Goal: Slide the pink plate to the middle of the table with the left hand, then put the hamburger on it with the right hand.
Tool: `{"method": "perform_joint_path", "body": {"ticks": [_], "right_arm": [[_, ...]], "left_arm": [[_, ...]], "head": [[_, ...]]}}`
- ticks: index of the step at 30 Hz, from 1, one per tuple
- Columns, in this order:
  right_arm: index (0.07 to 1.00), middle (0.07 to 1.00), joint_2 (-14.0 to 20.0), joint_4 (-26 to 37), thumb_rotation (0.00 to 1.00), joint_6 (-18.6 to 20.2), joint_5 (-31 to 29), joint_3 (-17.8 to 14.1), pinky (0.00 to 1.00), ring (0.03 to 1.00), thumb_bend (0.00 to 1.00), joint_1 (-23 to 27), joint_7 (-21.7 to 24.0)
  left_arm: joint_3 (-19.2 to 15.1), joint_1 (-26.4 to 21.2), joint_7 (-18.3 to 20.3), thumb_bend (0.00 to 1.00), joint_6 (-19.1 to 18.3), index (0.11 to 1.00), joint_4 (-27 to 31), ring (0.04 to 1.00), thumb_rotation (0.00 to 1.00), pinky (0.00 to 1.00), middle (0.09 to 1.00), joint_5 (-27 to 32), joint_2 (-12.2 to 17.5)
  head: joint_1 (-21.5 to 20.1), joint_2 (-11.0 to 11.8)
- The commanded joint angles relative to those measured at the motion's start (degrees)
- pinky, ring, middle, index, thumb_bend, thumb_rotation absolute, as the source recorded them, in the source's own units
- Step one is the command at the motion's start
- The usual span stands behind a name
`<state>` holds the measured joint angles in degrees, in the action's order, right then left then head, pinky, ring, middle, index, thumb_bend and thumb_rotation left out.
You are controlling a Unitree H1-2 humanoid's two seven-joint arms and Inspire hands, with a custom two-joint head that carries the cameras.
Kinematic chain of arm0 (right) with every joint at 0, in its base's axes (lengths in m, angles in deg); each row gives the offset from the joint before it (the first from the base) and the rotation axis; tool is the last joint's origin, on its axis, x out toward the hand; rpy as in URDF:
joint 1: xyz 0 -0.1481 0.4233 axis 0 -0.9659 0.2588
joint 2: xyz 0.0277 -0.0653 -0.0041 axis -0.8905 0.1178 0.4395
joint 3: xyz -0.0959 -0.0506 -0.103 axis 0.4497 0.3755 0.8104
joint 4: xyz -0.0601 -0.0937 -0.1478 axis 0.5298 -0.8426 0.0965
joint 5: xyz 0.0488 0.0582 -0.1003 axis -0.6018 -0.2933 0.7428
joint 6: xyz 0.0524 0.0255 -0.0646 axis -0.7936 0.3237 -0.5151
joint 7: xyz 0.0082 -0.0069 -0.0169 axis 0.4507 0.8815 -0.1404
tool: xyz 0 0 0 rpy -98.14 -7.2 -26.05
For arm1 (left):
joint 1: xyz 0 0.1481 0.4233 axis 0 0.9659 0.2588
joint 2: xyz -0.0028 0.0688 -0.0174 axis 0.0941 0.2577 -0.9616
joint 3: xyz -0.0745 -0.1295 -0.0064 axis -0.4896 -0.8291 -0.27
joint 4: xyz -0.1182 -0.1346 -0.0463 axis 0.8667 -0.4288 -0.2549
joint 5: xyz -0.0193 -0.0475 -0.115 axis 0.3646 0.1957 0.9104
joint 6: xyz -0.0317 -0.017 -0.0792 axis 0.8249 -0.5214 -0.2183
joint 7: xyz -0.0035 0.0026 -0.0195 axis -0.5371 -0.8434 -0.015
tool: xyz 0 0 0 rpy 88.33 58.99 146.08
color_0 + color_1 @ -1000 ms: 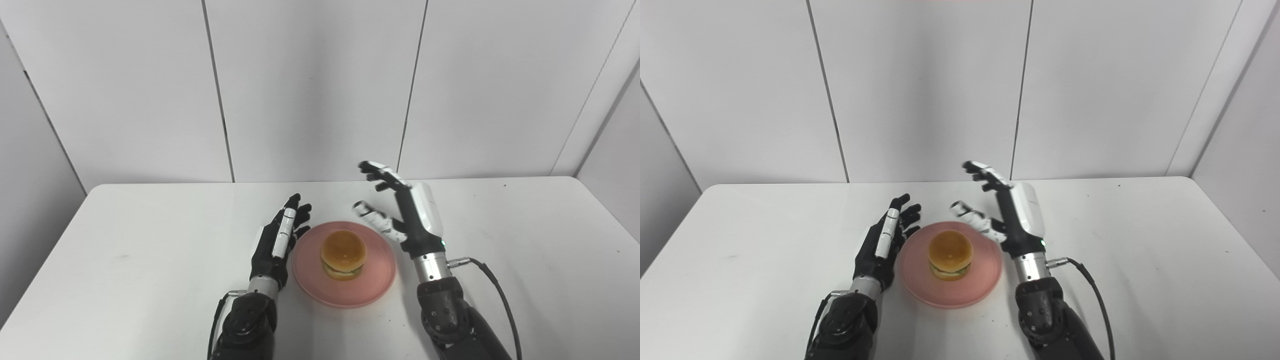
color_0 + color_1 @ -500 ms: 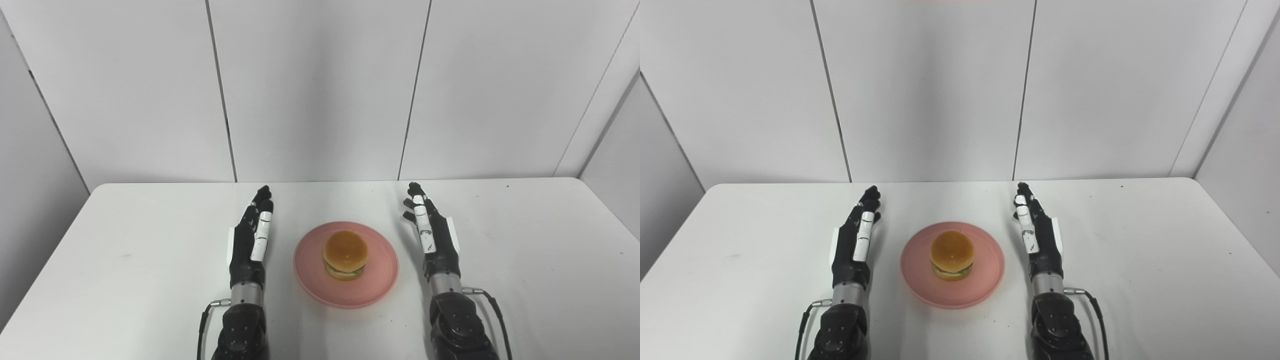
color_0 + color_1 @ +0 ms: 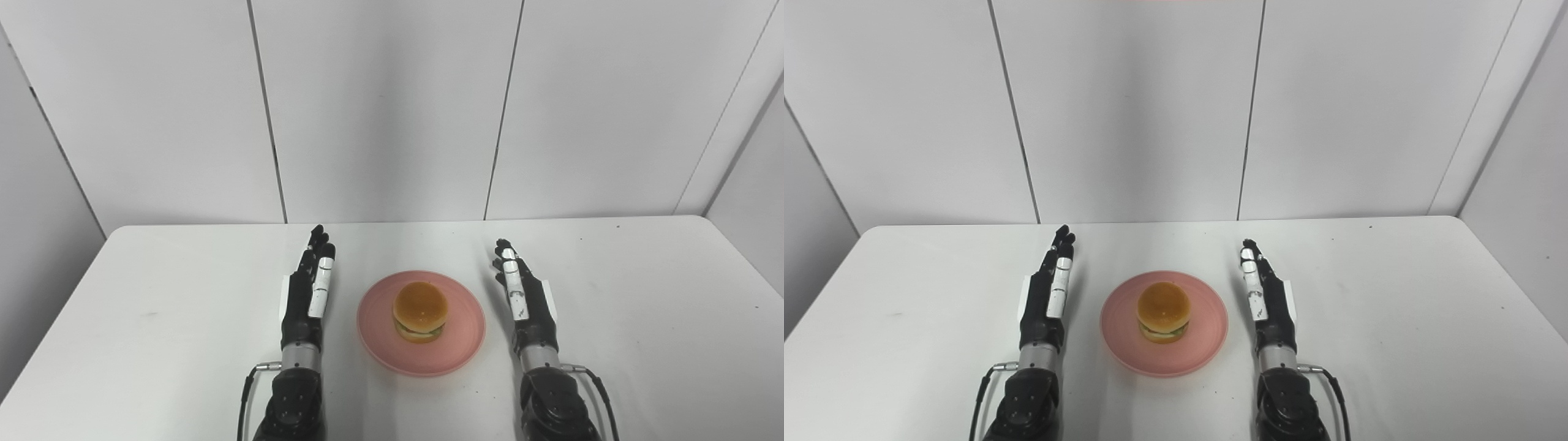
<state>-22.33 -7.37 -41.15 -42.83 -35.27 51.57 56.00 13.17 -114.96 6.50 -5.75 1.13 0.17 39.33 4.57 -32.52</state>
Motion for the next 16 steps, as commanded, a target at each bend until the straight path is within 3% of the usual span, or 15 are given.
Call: {"method": "perform_joint_path", "body": {"ticks": [1,8,16], "right_arm": [[0.915,0.924,-0.59,1.15,1.0,2.51,0.23,0.02,0.91,0.911,0.8,1.14,0.36],[0.924,0.928,-0.46,0.94,1.0,2.03,0.95,0.22,0.91,0.912,0.81,1.26,0.23],[0.951,0.938,-0.85,1.27,1.0,1.7,-1.36,-0.79,0.9,0.924,0.82,1.09,1.38]], "left_arm": [[0.21,0.17,0.87,0.77,-0.61,0.914,-0.32,0.967,0.96,0.99,0.938,-0.55,1.54],[0.79,0.13,4.0,0.77,-4.1,0.947,1.04,0.998,0.96,1.0,0.963,1.51,1.86],[0.76,1.41,4.83,0.74,-3.85,0.967,2.09,0.987,0.93,0.99,0.982,3.22,1.13]], "head": [[-0.01,-0.02],[-0.02,0.08],[-0.2,-0.01]]}}
